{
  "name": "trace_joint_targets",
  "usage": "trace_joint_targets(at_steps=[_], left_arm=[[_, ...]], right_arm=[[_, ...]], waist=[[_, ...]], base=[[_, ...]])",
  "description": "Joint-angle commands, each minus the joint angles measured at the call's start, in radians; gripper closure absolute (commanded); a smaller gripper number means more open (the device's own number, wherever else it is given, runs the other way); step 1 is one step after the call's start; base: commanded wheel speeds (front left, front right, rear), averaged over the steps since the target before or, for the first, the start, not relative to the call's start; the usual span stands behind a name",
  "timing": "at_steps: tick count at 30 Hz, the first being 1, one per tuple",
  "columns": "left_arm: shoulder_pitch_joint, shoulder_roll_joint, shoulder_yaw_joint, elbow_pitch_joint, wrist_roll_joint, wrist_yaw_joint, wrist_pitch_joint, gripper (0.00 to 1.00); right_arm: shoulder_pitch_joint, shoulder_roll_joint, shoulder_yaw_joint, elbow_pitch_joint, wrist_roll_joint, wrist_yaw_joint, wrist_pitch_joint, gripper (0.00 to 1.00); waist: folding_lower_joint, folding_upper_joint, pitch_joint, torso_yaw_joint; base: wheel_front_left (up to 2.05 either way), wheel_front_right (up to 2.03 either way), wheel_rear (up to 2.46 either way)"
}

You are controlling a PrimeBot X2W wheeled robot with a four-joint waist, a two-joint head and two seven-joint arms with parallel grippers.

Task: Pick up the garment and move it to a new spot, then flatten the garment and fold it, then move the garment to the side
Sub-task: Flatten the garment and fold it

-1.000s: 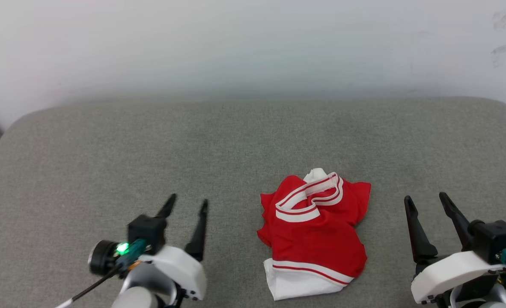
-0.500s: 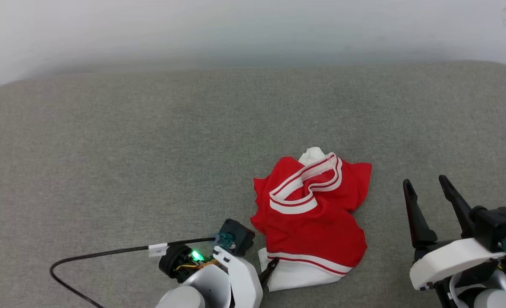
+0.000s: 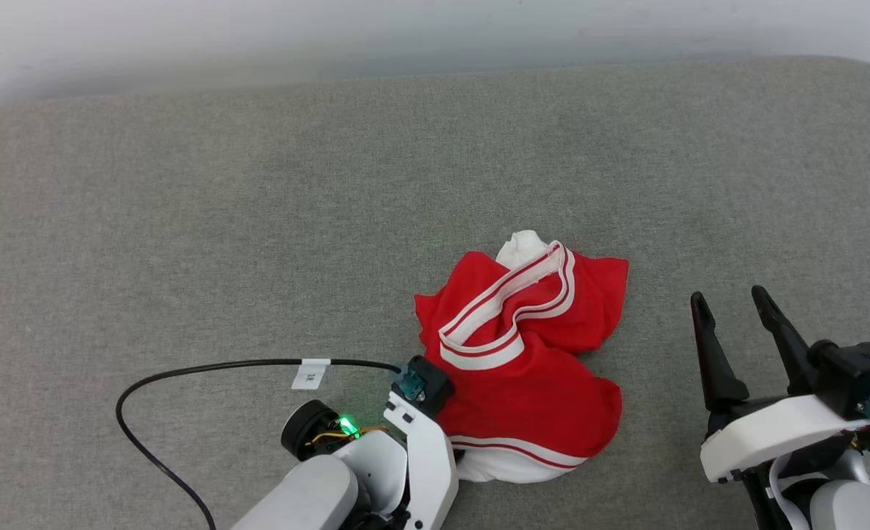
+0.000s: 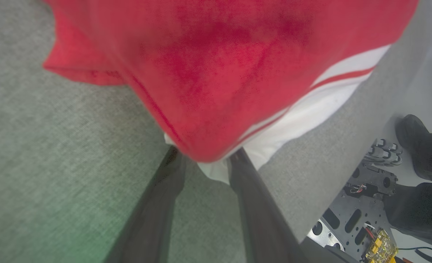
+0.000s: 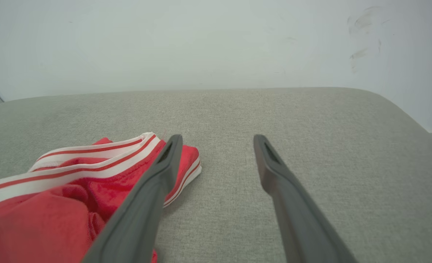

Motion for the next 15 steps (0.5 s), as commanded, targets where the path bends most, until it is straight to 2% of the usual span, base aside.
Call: trace_joint_targets(at_steps=[1, 4, 8, 15], left_arm=[[0.049, 0.002, -0.028, 0.053, -0.007, -0.002, 0.025, 1.00], [0.036, 0.019, -0.006, 0.019, 0.004, 0.007, -0.018, 1.00], [0.015, 0.062, 0.047, -0.057, 0.016, 0.041, -0.069, 1.00], [0.068, 0.197, 0.194, -0.209, -0.016, 0.161, -0.072, 1.00]], right_arm=[[-0.010, 0.001, -0.003, 0.006, 0.002, -0.001, -0.008, 0.00], [-0.002, 0.001, -0.015, 0.018, 0.009, -0.001, -0.011, 0.00], [0.008, 0.001, -0.021, 0.028, 0.012, -0.001, -0.011, 0.00], [0.024, 0.001, -0.028, 0.033, 0.018, -0.001, -0.008, 0.00]], waist=[[0.0000, -0.0001, -0.004, 0.002], [0.0000, -0.0001, -0.019, 0.015], [0.0000, -0.0001, -0.047, 0.045], [0.0000, -0.0001, -0.082, 0.088]], base=[[0.00, 0.00, 0.00], [0.00, 0.00, 0.00], [0.00, 0.00, 0.00], [0.00, 0.00, 0.00]])
